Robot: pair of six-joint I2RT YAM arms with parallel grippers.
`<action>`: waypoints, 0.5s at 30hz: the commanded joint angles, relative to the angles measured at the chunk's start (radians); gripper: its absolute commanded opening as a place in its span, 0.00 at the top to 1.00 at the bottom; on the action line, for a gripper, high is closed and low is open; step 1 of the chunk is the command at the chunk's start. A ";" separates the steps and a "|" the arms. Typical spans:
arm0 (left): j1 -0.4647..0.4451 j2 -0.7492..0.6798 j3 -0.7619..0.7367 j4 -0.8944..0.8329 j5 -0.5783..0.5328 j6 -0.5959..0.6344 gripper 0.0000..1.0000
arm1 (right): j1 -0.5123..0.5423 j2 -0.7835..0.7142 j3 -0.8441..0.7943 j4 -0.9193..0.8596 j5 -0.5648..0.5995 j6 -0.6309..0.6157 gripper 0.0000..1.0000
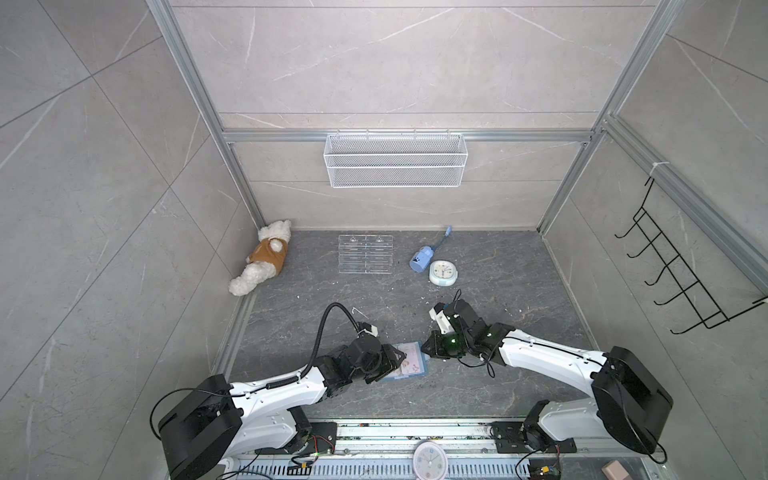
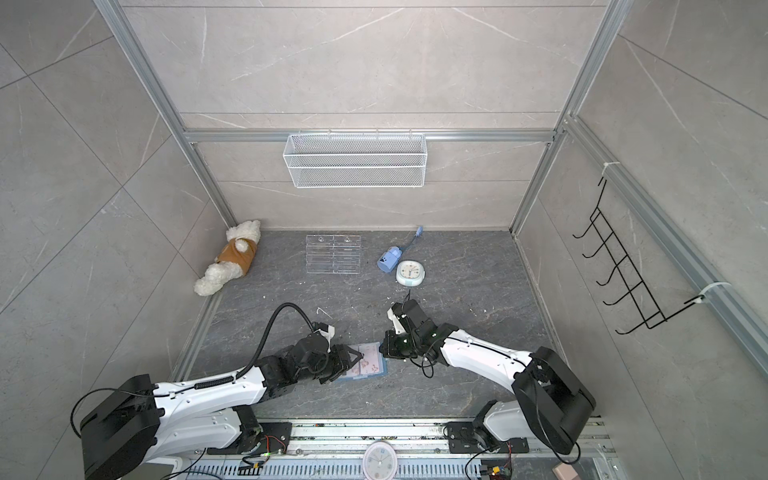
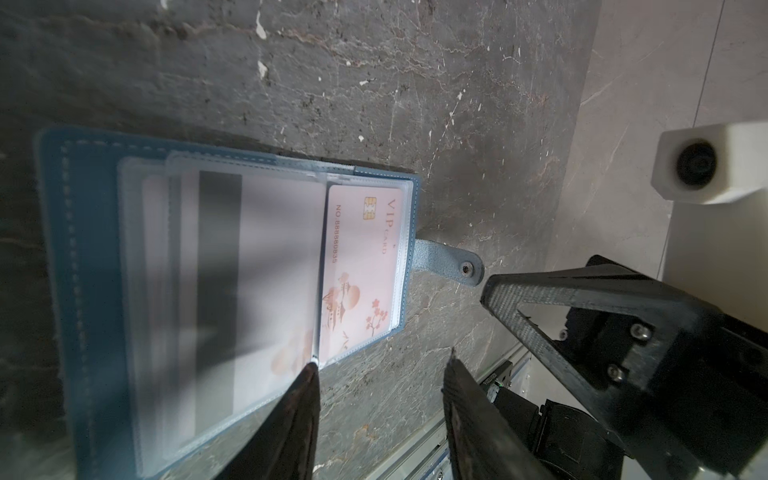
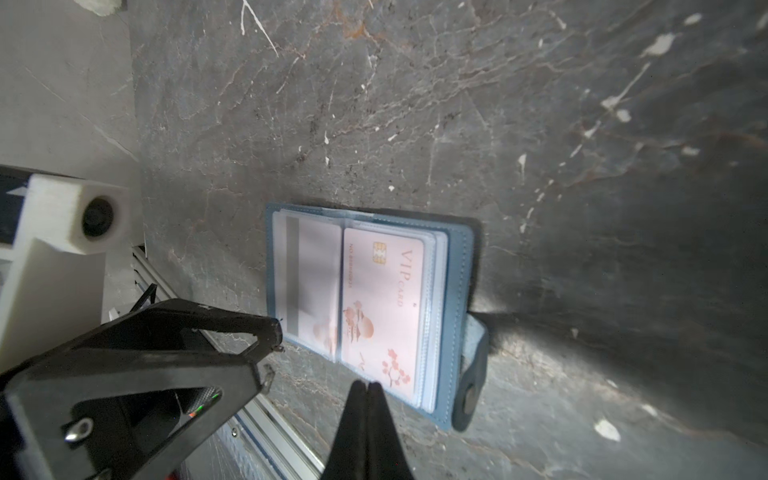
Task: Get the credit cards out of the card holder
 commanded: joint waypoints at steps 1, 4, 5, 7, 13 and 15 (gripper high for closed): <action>0.017 0.023 -0.040 0.152 0.033 -0.056 0.53 | -0.003 0.052 -0.032 0.088 -0.027 0.019 0.97; 0.018 0.034 -0.041 0.163 0.034 -0.055 0.54 | -0.003 0.078 -0.045 0.128 -0.033 0.028 0.97; 0.018 0.037 -0.041 0.166 0.035 -0.051 0.55 | -0.004 0.084 -0.047 0.136 -0.035 0.028 0.97; 0.020 0.040 -0.043 0.169 0.034 -0.052 0.55 | -0.003 0.097 -0.046 0.141 -0.032 0.026 0.98; 0.028 0.054 -0.074 0.216 0.028 -0.070 0.56 | -0.003 0.132 -0.045 0.156 -0.035 0.026 0.98; 0.030 0.062 -0.083 0.235 0.028 -0.072 0.56 | -0.004 0.141 -0.046 0.159 -0.032 0.026 0.98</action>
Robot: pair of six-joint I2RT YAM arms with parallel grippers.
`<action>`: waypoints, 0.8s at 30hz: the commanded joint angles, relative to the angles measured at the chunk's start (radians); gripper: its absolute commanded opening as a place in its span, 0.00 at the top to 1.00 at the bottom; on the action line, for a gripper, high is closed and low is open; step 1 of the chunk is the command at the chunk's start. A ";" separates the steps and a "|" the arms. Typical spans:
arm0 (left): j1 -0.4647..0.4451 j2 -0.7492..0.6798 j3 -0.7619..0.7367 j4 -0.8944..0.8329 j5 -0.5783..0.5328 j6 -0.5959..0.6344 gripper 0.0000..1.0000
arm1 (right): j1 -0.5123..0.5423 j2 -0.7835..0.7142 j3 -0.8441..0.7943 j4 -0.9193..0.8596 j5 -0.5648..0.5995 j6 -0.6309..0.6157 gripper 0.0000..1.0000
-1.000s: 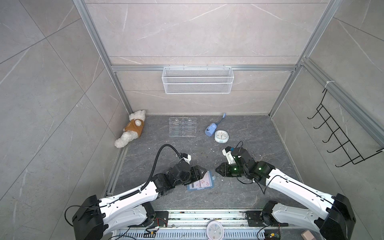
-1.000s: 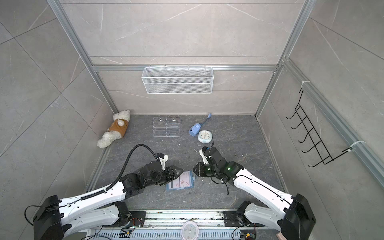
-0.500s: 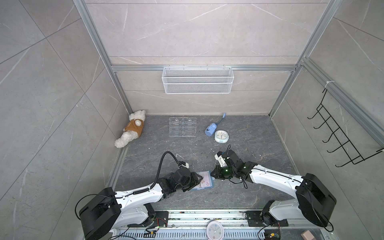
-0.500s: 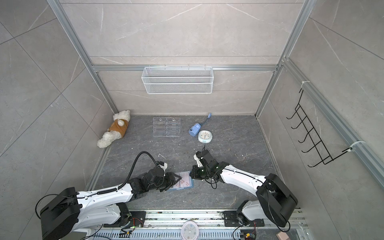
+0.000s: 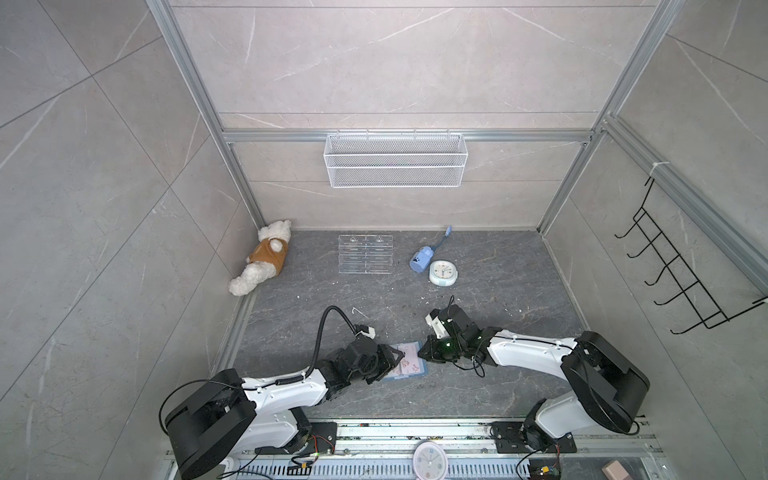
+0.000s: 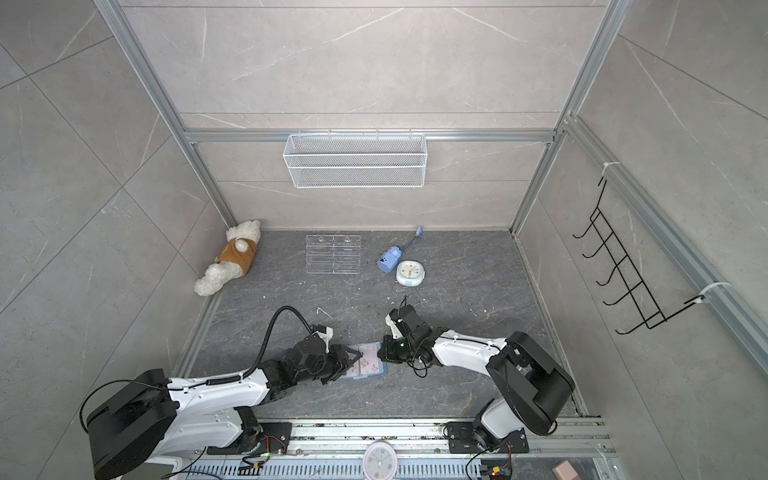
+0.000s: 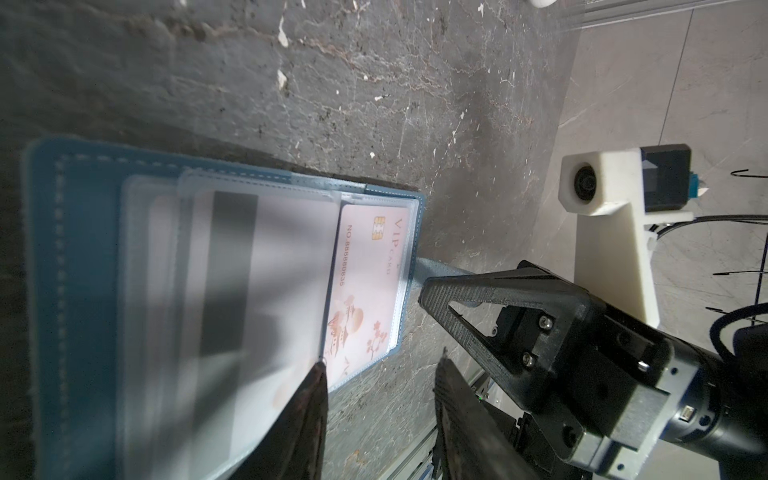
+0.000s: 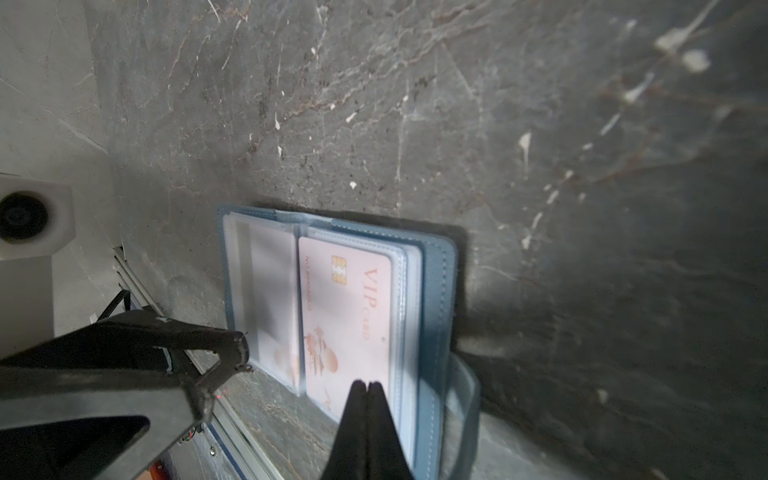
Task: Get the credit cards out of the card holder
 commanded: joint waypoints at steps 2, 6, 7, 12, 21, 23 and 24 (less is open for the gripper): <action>0.010 0.023 -0.020 0.088 0.017 -0.022 0.56 | -0.002 0.028 -0.006 0.029 -0.008 0.012 0.99; 0.015 0.039 -0.029 0.104 0.023 -0.027 0.56 | -0.003 0.048 -0.015 0.051 -0.003 0.017 0.99; 0.016 0.045 -0.033 0.111 0.022 -0.028 0.57 | -0.003 0.054 -0.018 0.062 -0.007 0.020 0.99; 0.022 0.085 -0.079 0.227 0.025 -0.058 0.58 | -0.002 0.080 -0.033 0.108 -0.020 0.039 0.99; 0.022 0.120 -0.089 0.267 0.018 -0.051 0.59 | 0.007 0.109 -0.056 0.152 -0.025 0.059 1.00; 0.022 0.128 -0.095 0.284 0.016 -0.051 0.61 | 0.008 0.111 -0.057 0.150 -0.023 0.060 1.00; 0.022 0.130 -0.097 0.288 0.016 -0.051 0.62 | 0.009 0.111 -0.057 0.151 -0.022 0.060 1.00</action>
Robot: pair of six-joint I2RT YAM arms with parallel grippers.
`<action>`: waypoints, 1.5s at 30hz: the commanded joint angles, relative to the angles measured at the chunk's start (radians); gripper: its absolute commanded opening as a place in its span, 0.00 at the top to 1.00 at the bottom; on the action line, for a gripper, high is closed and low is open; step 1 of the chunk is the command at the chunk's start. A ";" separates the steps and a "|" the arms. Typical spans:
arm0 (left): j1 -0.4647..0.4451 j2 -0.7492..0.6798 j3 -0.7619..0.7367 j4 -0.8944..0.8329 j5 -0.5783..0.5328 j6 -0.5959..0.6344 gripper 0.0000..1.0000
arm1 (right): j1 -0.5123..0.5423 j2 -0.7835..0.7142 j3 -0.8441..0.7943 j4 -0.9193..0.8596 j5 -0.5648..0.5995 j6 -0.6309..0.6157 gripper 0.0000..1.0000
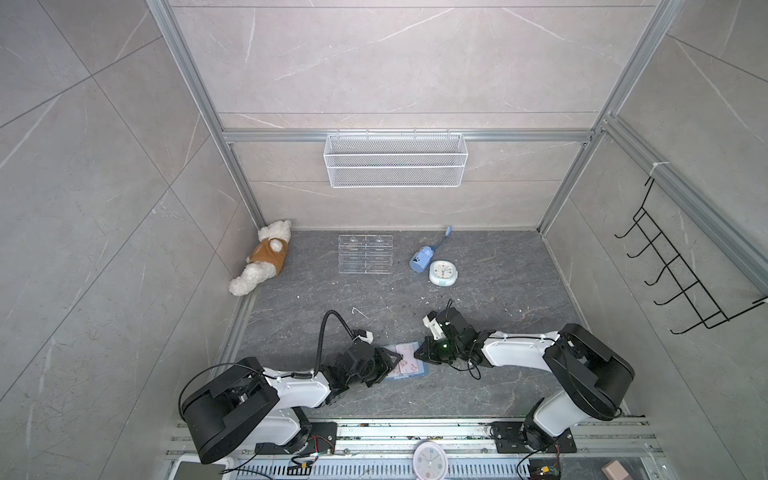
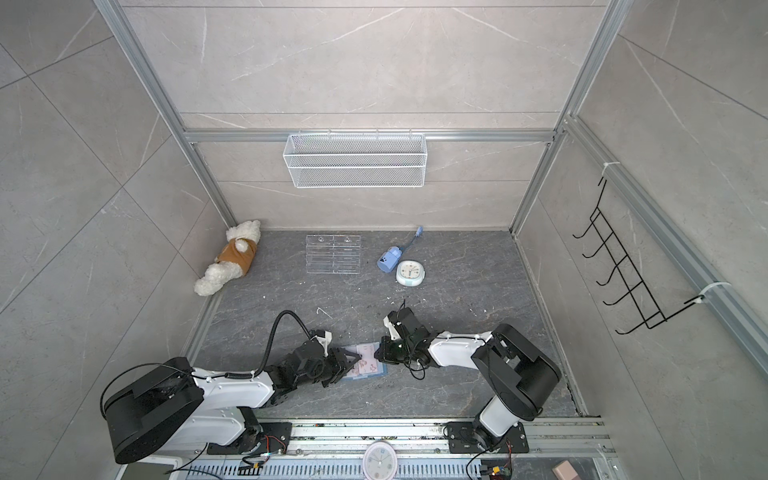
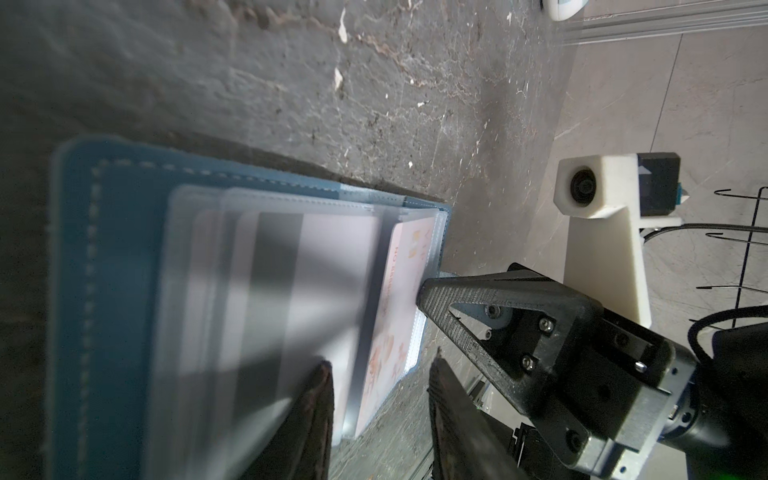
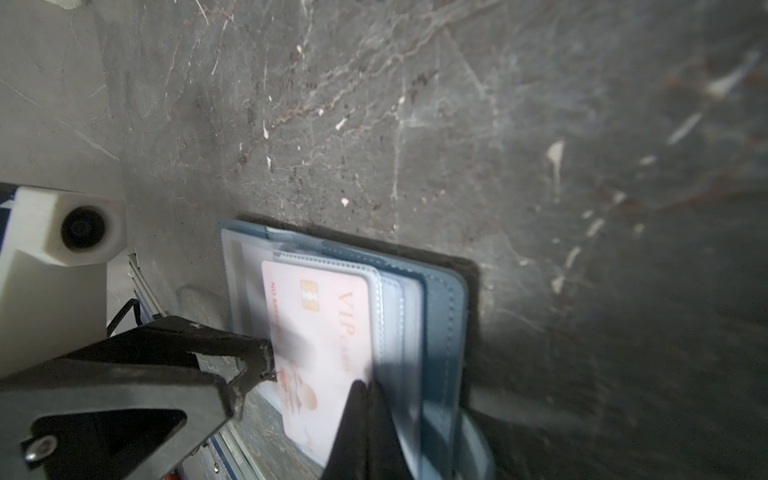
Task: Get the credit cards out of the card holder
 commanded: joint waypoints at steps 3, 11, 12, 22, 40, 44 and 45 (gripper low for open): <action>0.005 0.017 -0.023 0.073 -0.006 -0.005 0.65 | 0.008 0.027 -0.021 -0.010 0.010 0.011 1.00; 0.005 0.038 -0.030 0.127 -0.003 0.015 0.77 | 0.013 0.040 -0.020 -0.004 0.004 0.014 1.00; 0.005 0.039 -0.028 0.128 -0.003 0.018 0.78 | 0.013 0.038 -0.019 -0.002 0.003 0.014 1.00; 0.005 0.073 -0.022 0.164 0.006 0.035 0.94 | 0.015 0.043 -0.020 -0.004 0.004 0.016 1.00; 0.005 0.000 -0.038 0.055 -0.016 0.066 1.00 | 0.016 0.052 -0.013 -0.026 0.017 0.015 1.00; 0.005 0.019 -0.039 0.102 -0.008 0.070 0.92 | 0.017 0.053 -0.010 -0.028 0.014 0.016 1.00; 0.006 0.025 -0.039 0.109 -0.007 0.070 0.86 | 0.017 0.052 -0.009 -0.030 0.013 0.014 1.00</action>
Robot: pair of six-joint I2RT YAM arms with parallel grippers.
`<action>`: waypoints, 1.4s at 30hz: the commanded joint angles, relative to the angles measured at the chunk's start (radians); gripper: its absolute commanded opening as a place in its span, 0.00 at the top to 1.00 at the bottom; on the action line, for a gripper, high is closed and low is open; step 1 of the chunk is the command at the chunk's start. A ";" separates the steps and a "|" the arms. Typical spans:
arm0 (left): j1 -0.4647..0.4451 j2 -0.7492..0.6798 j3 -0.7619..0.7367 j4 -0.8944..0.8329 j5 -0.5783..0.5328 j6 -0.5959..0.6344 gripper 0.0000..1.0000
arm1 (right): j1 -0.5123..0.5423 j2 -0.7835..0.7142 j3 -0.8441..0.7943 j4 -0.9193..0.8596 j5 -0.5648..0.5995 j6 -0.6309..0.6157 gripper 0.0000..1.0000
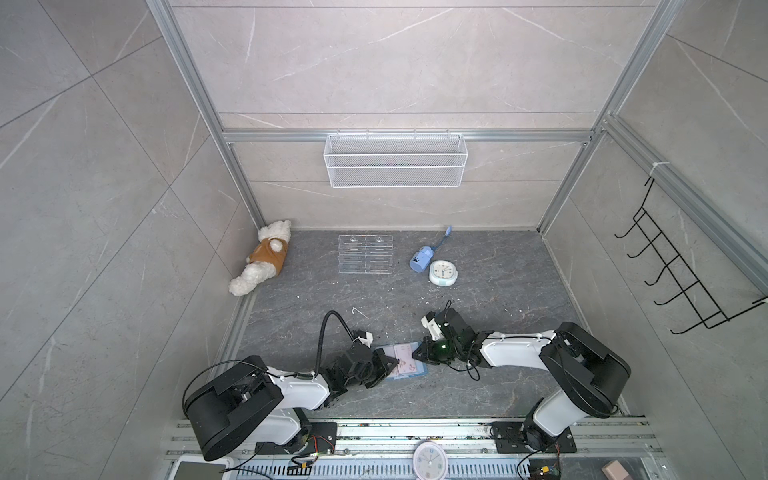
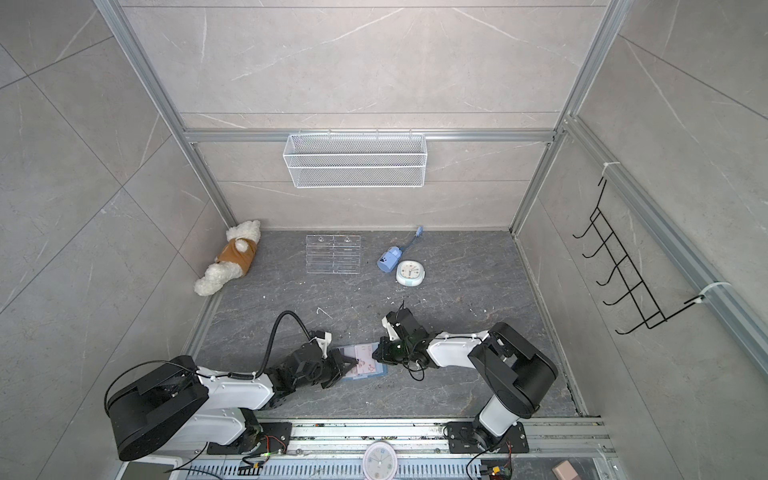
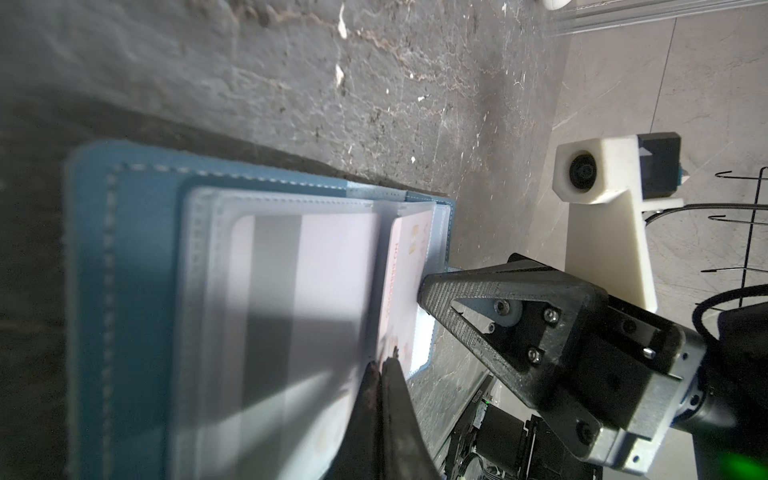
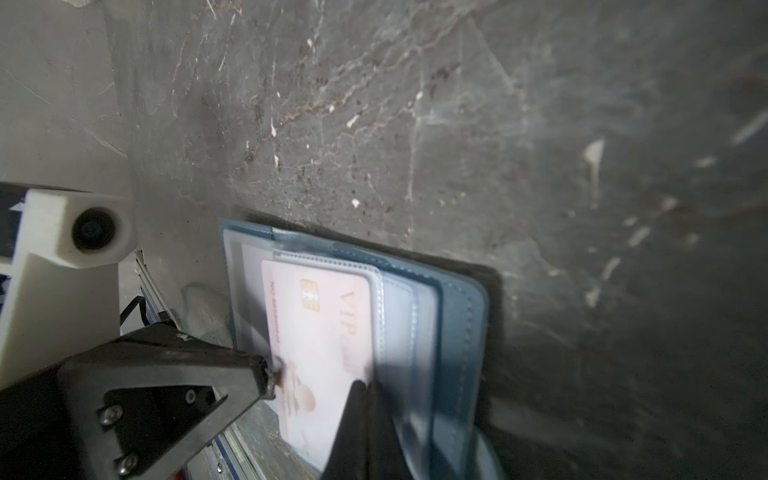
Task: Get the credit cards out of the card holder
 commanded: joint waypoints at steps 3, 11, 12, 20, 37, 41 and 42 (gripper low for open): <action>0.006 0.032 -0.005 0.049 -0.004 0.016 0.73 | 0.009 0.027 -0.004 -0.068 0.022 0.010 1.00; 0.005 0.120 -0.023 0.190 0.007 -0.004 0.81 | 0.008 0.026 -0.003 -0.077 0.024 0.006 1.00; 0.005 0.127 -0.024 0.201 0.008 -0.004 0.85 | 0.009 0.026 -0.003 -0.077 0.024 0.006 1.00; 0.005 0.088 -0.032 0.147 -0.016 -0.006 1.00 | 0.010 0.024 0.000 -0.085 0.026 0.004 1.00; 0.005 -0.036 -0.061 0.031 -0.044 0.003 0.81 | 0.010 0.031 -0.001 -0.096 0.025 -0.002 1.00; 0.005 -0.037 -0.052 0.031 -0.043 0.009 0.62 | 0.010 0.030 -0.001 -0.097 0.024 -0.002 1.00; 0.005 -0.035 -0.050 0.034 -0.044 0.012 0.62 | 0.012 0.030 -0.001 -0.097 0.024 -0.002 1.00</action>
